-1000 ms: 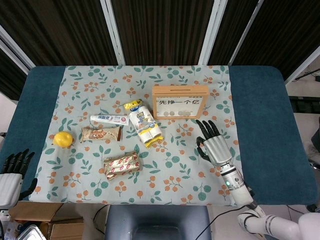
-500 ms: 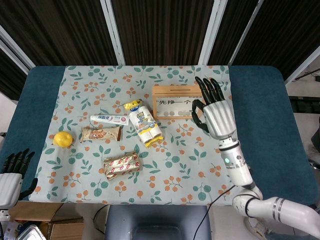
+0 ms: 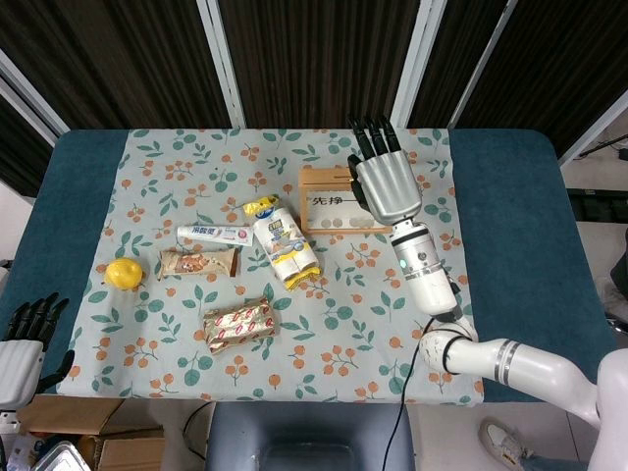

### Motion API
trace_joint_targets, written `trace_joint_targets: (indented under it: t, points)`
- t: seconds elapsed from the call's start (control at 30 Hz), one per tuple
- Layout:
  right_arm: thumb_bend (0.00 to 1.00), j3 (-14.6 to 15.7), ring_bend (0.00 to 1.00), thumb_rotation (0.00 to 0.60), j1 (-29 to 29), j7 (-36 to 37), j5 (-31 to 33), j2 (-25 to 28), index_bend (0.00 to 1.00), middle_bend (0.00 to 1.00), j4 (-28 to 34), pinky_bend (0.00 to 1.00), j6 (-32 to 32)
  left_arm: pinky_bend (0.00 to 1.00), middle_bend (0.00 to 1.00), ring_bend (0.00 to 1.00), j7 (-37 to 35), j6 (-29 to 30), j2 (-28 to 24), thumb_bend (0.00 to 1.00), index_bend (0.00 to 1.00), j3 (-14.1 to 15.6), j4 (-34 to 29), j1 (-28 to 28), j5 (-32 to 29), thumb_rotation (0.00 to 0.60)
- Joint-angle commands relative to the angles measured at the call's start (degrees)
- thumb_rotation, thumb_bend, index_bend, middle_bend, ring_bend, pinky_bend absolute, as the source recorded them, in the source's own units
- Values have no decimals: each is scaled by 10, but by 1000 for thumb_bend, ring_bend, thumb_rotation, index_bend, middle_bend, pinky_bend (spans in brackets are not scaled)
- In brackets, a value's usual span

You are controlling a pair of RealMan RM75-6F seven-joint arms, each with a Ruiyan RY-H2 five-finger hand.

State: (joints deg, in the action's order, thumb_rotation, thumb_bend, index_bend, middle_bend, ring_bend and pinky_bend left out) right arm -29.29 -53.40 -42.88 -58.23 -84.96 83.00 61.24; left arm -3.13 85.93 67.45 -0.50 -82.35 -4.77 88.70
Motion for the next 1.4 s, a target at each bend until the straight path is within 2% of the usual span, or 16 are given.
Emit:
trace_joint_targets:
  t: [0.03, 0.23, 0.6, 0.97, 1.4]
  points:
    - [574, 5, 0, 600, -22, -33, 47, -12, 726, 132, -19, 0, -8, 0, 0, 0, -4, 0, -1, 399, 0, 0, 3, 1, -1, 600]
    - [576, 8, 0, 600, -39, -43, 100, -17, 722, 132, -36, 0, -8, 0, 0, 0, -7, 2, -2, 398, 0, 1, 6, 2, 0, 600]
    - [577, 12, 0, 600, -70, -38, 160, -26, 722, 132, -82, 0, -22, 0, 0, 0, -4, 2, -4, 399, 0, -1, 2, 1, -2, 600]
    - [577, 27, 0, 600, -93, -26, 188, -37, 719, 132, -121, 0, -38, 0, 0, 0, -8, 0, -7, 399, 0, -3, 5, 2, -8, 600]
    - [577, 39, 0, 600, -108, -21, 223, -38, 712, 132, -131, 0, -46, 0, 0, 0, -15, -4, -5, 400, 0, -4, 12, 2, -12, 600]
